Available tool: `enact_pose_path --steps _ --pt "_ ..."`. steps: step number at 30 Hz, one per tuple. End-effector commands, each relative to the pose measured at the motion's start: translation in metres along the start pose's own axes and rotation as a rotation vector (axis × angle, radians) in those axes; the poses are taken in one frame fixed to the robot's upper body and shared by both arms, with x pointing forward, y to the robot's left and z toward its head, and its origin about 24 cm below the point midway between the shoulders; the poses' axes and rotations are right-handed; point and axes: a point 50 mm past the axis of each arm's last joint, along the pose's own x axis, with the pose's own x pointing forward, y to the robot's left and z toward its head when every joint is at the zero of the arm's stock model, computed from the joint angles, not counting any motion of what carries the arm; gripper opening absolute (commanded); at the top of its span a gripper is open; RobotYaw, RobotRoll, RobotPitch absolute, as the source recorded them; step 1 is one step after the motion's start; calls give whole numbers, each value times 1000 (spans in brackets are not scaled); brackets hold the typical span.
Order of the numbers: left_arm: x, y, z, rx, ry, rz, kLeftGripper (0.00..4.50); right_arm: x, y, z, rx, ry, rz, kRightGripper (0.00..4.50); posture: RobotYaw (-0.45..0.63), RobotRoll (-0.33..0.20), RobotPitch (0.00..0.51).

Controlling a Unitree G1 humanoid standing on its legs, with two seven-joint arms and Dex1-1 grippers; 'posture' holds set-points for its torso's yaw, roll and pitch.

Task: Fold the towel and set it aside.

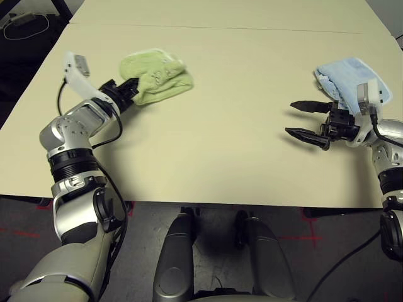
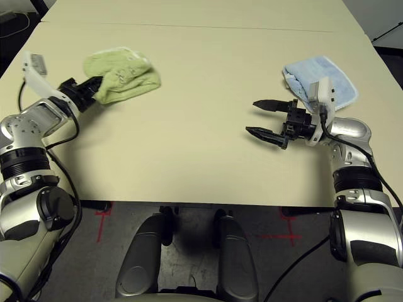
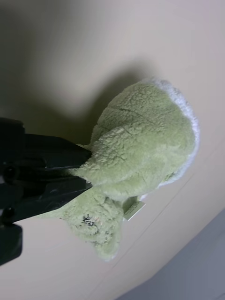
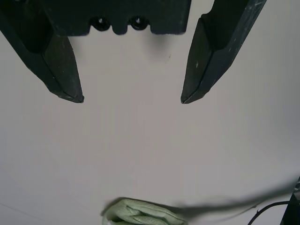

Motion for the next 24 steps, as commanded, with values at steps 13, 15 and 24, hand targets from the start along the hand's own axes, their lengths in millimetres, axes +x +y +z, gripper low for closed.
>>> enact_pose_path --steps 13,15,24 --pt "-13 28 1 46 -32 160 42 3 -1 -2 -6 7 13 4500 133 0 238" --pt "-13 29 1 41 -36 172 42 3 -1 -2 -6 10 14 4500 136 0 248" --pt "-28 32 -13 48 -33 244 42 7 -5 0 -7 9 17 4500 139 0 246"
